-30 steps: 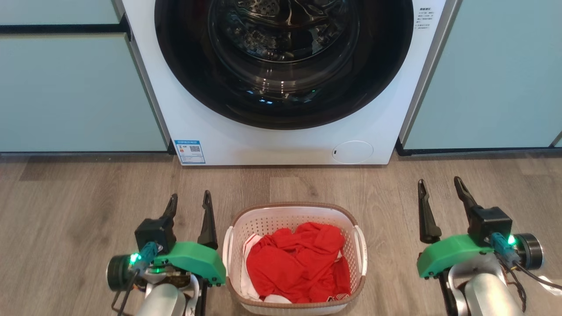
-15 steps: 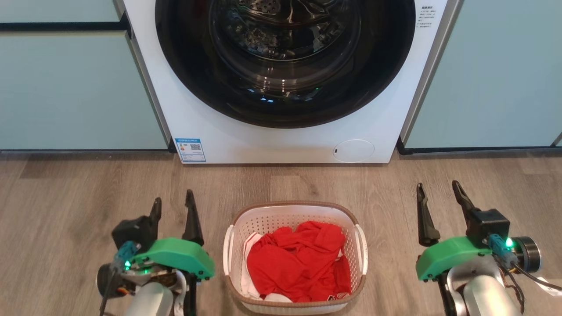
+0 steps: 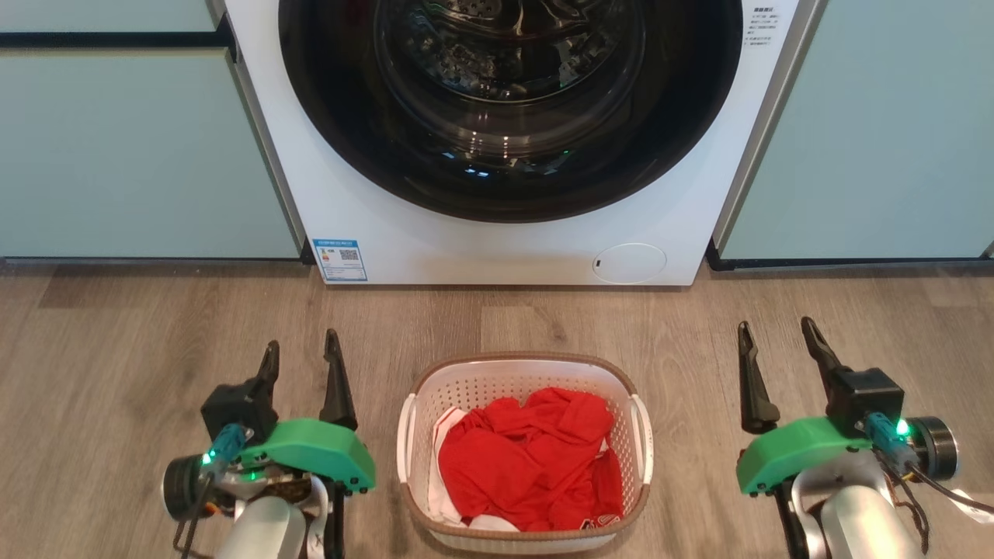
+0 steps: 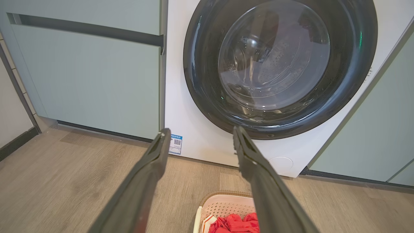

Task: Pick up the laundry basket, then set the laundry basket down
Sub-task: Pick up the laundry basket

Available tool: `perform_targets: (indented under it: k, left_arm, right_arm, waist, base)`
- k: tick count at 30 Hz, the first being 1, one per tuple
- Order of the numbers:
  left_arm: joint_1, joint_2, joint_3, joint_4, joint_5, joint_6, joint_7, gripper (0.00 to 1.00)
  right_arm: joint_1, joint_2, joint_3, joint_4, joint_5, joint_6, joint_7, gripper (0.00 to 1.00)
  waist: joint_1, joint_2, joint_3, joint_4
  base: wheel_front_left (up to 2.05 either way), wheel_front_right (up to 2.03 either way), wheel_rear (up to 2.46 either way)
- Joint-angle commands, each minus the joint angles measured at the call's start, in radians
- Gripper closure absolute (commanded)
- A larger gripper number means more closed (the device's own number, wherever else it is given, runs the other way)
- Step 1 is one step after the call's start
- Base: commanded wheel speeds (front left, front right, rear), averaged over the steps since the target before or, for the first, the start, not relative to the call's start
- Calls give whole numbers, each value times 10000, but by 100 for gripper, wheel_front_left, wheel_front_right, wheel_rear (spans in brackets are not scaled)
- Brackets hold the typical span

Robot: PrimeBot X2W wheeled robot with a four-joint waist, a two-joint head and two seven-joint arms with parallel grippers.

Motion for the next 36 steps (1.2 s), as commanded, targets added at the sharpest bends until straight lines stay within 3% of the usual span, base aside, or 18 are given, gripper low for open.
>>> perform_targets:
  k: [1,16,28,36]
  left_arm:
    - [-346,-4,346,-345,71,-43,-82,0]
    - [-541,-5,238,228,360,-260,-82,0]
    - [-1975,-5,207,1469,368,-730,-82,0]
    - [-3395,-5,-94,3187,504,-939,-82,0]
  right_arm:
    - [-177,-19,184,-368,-24,25,-120,0]
    - [-344,-18,153,-394,-160,25,-120,0]
    - [-1502,-18,308,-20,-546,25,-120,0]
    - [-2575,-18,144,902,-299,25,-120,0]
  waist:
    - [0,0,17,2]
    - [0,0,650,-47]
    - [0,0,2927,-77]
    - [0,0,4494,-59]
  base:
    - [0,0,0]
    - [0,0,0]
    - [0,0,0]
    - [0,0,0]
